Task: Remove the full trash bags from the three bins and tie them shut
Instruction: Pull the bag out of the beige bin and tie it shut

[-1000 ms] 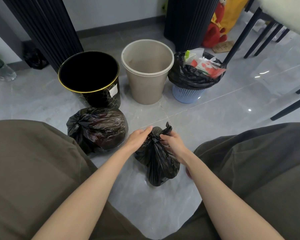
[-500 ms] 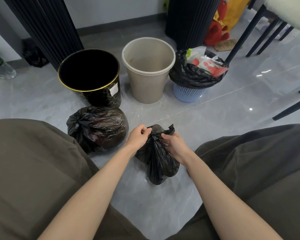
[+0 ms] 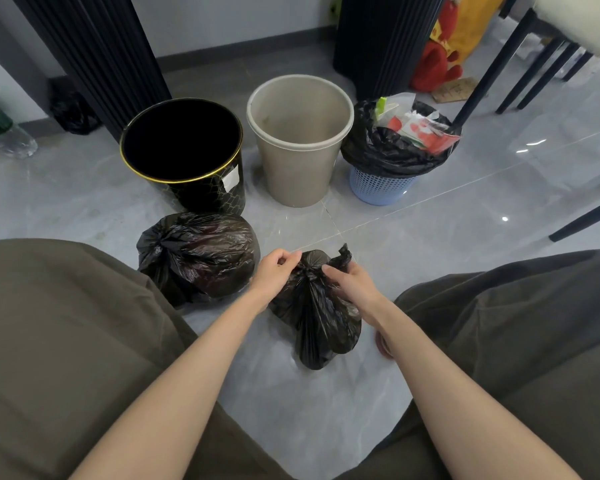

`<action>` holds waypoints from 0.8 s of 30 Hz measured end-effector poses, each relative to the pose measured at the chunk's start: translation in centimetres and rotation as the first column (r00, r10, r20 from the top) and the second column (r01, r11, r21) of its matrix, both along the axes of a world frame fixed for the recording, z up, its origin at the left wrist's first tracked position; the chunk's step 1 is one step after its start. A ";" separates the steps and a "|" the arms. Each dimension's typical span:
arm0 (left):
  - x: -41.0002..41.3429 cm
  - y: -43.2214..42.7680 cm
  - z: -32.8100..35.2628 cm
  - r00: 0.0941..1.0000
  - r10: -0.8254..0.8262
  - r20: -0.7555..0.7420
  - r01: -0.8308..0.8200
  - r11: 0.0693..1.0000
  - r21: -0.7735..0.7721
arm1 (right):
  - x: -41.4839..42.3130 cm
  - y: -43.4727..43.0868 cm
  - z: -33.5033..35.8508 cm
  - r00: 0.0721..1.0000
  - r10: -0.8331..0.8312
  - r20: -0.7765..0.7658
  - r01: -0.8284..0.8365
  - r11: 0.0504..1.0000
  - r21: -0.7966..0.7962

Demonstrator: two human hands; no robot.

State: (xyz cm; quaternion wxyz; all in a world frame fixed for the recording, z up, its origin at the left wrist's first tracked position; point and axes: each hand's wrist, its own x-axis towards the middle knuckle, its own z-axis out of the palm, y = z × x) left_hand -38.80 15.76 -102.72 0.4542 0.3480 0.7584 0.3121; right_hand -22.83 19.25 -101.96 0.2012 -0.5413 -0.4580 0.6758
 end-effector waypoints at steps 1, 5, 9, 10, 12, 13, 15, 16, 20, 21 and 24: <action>-0.2 -0.1 0.1 1.000 0.020 0.010 -0.020 1.000 -0.012 | -0.1 0.1 0.0 0.998 0.054 0.025 -0.054 0.998 0.029; -0.9 -1.1 0.1 0.982 0.159 -0.103 -0.170 0.980 -0.107 | -0.6 0.2 0.2 0.872 0.228 0.433 -0.308 0.943 0.125; -0.6 -2.4 1.1 0.920 0.270 0.283 -0.184 0.937 -0.297 | 0.1 -0.4 1.1 0.626 0.426 0.652 -0.472 0.874 -0.118; -0.5 -2.6 1.4 0.872 0.311 0.378 -0.175 0.920 -0.351 | 0.1 -0.6 0.9 0.622 0.472 0.625 -0.465 0.865 -0.190; -0.4 -2.7 1.4 0.779 0.360 0.513 -0.142 0.899 -0.414 | 0.2 -1.2 0.2 0.653 0.533 0.538 -0.450 0.844 -0.291; -0.2 -2.7 1.3 0.740 0.369 0.562 -0.130 0.899 -0.418 | 0.2 -1.5 -0.5 0.683 0.519 0.513 -0.431 0.854 -0.291; 0.1 -2.7 1.0 0.711 0.380 0.591 -0.136 0.900 -0.414 | 0.1 -2.1 -1.7 0.747 0.427 0.510 -0.383 0.903 -0.195; 0.3 -2.6 0.8 0.719 0.384 0.580 -0.149 0.899 -0.411 | 0.1 -2.4 -2.0 0.765 0.372 0.525 -0.359 0.924 -0.132; 0.8 -2.4 0.6 0.738 0.374 0.562 -0.171 0.909 -0.380 | -0.2 -2.9 -2.7 0.780 0.275 0.562 -0.329 0.944 -0.005; 0.7 -2.3 0.5 0.734 0.379 0.564 -0.181 0.909 -0.375 | -0.3 -2.8 -2.9 0.788 0.255 0.560 -0.323 0.946 0.023; 0.5 -1.4 0.6 0.724 0.387 0.571 -0.210 0.912 -0.353 | -0.8 -2.4 -3.0 0.817 0.199 0.541 -0.300 0.948 0.105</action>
